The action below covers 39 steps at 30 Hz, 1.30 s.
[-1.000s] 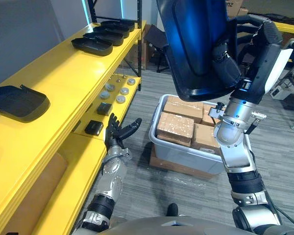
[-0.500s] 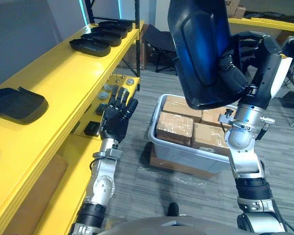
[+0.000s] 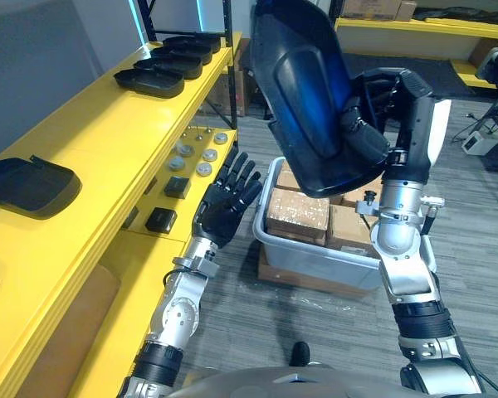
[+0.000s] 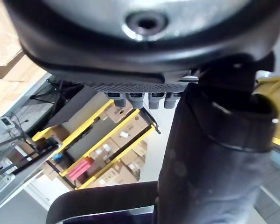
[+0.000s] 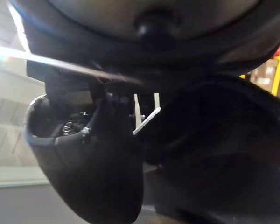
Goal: Walk over and take three plastic housings, then place them on the shelf
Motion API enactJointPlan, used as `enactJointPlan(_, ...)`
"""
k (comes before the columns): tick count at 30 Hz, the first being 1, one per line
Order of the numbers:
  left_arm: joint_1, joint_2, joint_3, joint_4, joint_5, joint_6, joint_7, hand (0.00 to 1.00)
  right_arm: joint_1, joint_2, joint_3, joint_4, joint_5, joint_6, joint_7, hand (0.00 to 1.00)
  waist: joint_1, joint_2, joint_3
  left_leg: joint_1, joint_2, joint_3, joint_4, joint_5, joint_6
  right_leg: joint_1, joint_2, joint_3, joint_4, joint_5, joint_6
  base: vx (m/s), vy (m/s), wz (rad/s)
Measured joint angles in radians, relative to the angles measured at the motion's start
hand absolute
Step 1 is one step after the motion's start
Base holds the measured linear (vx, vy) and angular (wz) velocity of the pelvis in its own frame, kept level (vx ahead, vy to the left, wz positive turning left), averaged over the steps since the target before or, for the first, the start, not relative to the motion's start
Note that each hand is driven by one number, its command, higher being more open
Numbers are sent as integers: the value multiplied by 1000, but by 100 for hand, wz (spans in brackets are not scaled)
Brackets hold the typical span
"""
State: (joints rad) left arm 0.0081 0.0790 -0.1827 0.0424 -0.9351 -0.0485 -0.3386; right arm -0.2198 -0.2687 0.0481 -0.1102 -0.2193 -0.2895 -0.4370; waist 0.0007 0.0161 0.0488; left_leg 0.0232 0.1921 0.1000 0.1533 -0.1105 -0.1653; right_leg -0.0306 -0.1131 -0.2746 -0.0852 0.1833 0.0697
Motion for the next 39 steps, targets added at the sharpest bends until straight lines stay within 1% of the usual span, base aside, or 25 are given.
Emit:
enactJointPlan(5,-12,-2,-43,0,-12,9,28,100,30,17,68,45,-1,0,28,0,-2,1,0,1,-1,3,0,0,0,0,-1,3,0,0,1,0,0,0)
enactJointPlan(8,-17,-3,-54,0,-76,10,41,100,52,45,91,67,0,0,35,0,-4,3,0,2,-1,4,0,0,0,0,-1,5,0,-2,4,0,0,0)
enactJointPlan(12,-22,-4,-56,1,-97,9,60,100,64,50,126,76,0,0,37,0,-5,4,0,2,-2,5,-1,0,0,-2,-1,6,0,-2,4,0,0,0)
enactJointPlan(16,-44,-4,-55,20,-182,10,70,100,85,76,161,77,0,0,36,0,-4,4,0,2,-2,5,-1,0,0,-2,-1,6,0,-1,3,0,0,0)
enactJointPlan(19,-52,-5,-58,20,-201,12,78,100,90,82,192,88,0,0,36,0,-5,4,0,2,-2,5,-1,0,1,-3,-1,6,0,0,1,0,0,0)
enactJointPlan(22,-54,-4,-77,21,-195,42,101,100,90,90,204,113,1,0,35,0,-3,4,0,1,-2,5,-2,0,0,-3,-1,6,0,0,1,0,0,0)
enactJointPlan(24,-54,-4,-80,22,-169,70,115,100,91,97,208,115,3,0,33,0,-5,4,0,1,-3,5,-2,0,1,-3,-1,6,0,0,1,0,0,0)
enactJointPlan(26,-57,-3,-99,27,-111,98,127,100,91,97,214,115,11,0,27,0,-5,4,0,1,-3,5,-2,0,1,-3,-1,6,0,0,1,0,0,0)
enactJointPlan(27,-57,-3,-100,28,-109,104,130,100,91,96,215,115,11,0,26,0,-5,4,0,1,-3,5,-2,0,1,-4,-1,6,0,0,1,0,0,0)
enactJointPlan(28,-58,-2,-102,28,-85,117,141,0,91,96,220,115,11,0,25,0,-5,4,0,1,-3,5,-2,0,0,-4,-1,6,0,0,1,0,0,0)
enactJointPlan(33,-58,1,-126,38,-36,121,169,0,91,95,234,115,18,0,24,0,-5,5,-1,1,-3,5,-1,0,0,-4,-1,6,0,0,1,0,0,0)
enactJointPlan(38,-58,21,-165,39,-39,120,169,0,91,75,238,115,32,37,12,0,-2,5,-1,1,-3,5,-1,0,0,-4,-1,6,0,0,0,0,0,0)
enactJointPlan(39,-59,21,-168,39,-44,119,187,0,90,75,241,114,32,38,12,0,-4,5,-2,1,-3,5,-1,0,0,-3,-1,6,0,0,0,0,0,0)
